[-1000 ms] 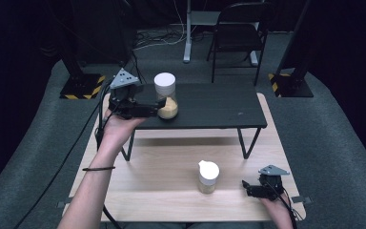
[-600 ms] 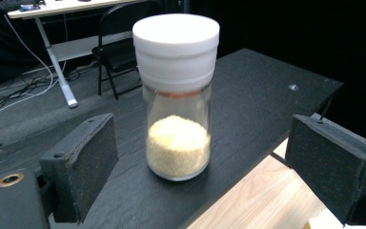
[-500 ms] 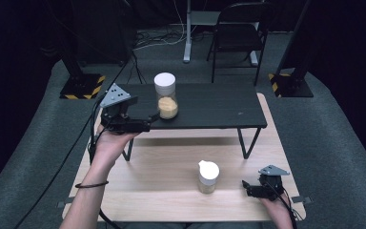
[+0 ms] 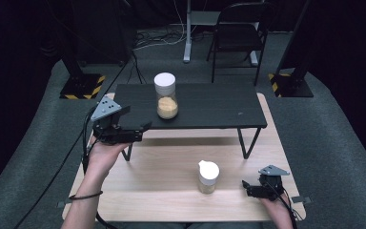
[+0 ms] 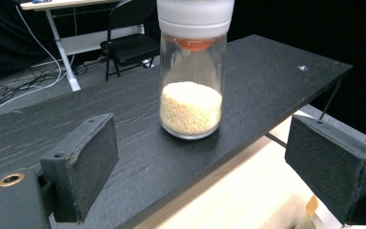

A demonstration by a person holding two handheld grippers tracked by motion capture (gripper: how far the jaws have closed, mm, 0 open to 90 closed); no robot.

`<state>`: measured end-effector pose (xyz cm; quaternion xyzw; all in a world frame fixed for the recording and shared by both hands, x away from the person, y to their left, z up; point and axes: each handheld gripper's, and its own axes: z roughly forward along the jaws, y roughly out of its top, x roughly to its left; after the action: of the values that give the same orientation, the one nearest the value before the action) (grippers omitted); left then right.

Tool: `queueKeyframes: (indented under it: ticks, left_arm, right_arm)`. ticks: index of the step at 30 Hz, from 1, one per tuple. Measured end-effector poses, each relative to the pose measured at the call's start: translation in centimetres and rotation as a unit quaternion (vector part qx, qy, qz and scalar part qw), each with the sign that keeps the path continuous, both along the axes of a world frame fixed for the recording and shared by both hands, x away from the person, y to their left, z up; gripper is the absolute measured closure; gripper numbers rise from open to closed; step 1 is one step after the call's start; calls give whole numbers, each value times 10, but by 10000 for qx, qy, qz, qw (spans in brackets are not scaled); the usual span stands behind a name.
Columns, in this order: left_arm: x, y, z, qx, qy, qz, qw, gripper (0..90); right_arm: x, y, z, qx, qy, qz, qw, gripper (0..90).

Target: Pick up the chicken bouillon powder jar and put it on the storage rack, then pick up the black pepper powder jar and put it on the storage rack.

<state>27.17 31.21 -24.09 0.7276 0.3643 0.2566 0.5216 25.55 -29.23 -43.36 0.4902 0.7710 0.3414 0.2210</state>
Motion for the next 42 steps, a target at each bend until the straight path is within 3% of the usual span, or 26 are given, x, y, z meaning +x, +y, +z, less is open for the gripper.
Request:
queueKeyframes:
  ticks: [20, 30, 42]
  left_arm:
    - [-32, 29, -36, -178, 21, 249, 9995, 104]
    - [-44, 36, -52, -75, 51, 402, 9992, 104]
    - [-56, 37, -81, -54, 93, 457, 9989, 104]
  right_arm:
    - [0, 0, 0, 0, -1, -4, 10000, 86]
    - [0, 0, 0, -1, -3, -7, 10000, 86]
    - [0, 0, 0, -1, -3, -8, 10000, 86]
